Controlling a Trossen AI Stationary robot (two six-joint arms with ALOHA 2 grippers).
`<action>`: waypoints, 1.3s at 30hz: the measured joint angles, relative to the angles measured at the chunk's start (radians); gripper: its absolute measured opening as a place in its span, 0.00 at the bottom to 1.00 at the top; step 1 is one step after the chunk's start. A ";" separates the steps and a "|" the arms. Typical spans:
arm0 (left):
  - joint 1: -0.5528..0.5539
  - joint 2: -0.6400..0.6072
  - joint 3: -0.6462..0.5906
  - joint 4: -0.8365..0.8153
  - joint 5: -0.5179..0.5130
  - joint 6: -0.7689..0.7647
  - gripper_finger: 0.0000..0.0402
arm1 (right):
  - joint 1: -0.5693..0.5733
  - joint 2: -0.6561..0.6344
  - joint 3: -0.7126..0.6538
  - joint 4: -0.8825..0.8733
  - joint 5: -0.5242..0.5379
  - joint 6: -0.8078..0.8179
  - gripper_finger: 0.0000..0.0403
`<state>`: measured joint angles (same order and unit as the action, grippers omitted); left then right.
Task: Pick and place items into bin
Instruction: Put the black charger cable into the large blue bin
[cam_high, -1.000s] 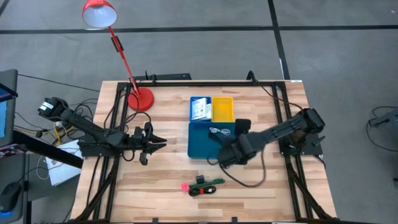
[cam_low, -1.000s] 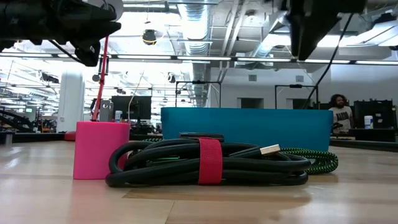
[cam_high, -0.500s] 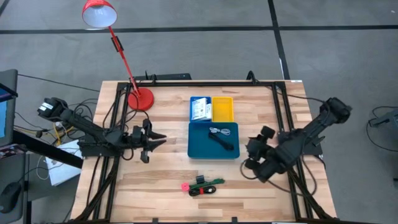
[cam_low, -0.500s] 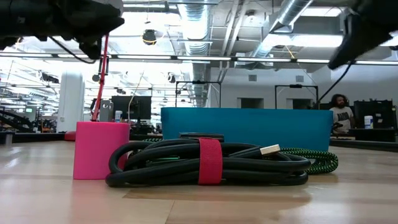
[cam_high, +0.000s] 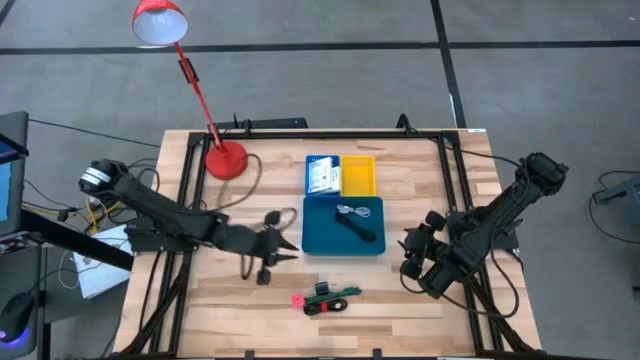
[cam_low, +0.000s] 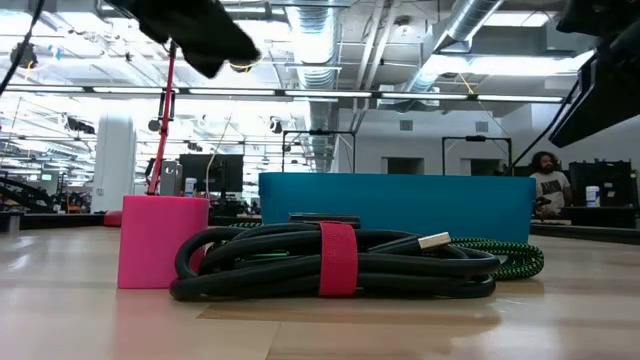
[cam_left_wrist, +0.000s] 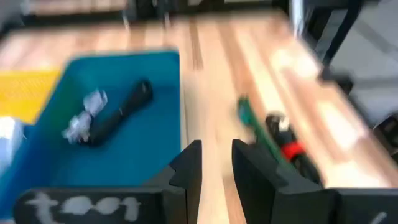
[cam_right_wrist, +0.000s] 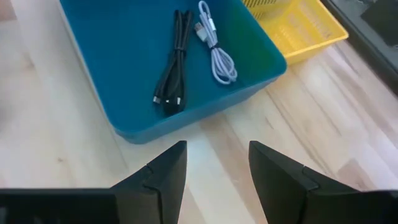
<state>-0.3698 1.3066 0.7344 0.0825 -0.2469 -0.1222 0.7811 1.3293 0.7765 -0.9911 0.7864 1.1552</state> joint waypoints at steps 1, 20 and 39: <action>0.000 0.040 0.034 -0.048 0.000 -0.009 0.19 | 0.000 0.000 0.000 0.008 0.001 0.000 0.41; -0.035 0.439 0.425 -0.248 0.234 -0.149 0.27 | 0.028 0.000 0.000 0.042 0.024 -0.012 0.41; -0.108 0.736 0.721 -0.392 0.271 -0.355 0.30 | 0.166 0.000 0.000 0.036 0.023 -0.011 0.42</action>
<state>-0.4780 2.0426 1.4550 -0.3092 0.0240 -0.4775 0.9474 1.3293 0.7765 -0.9550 0.8093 1.1442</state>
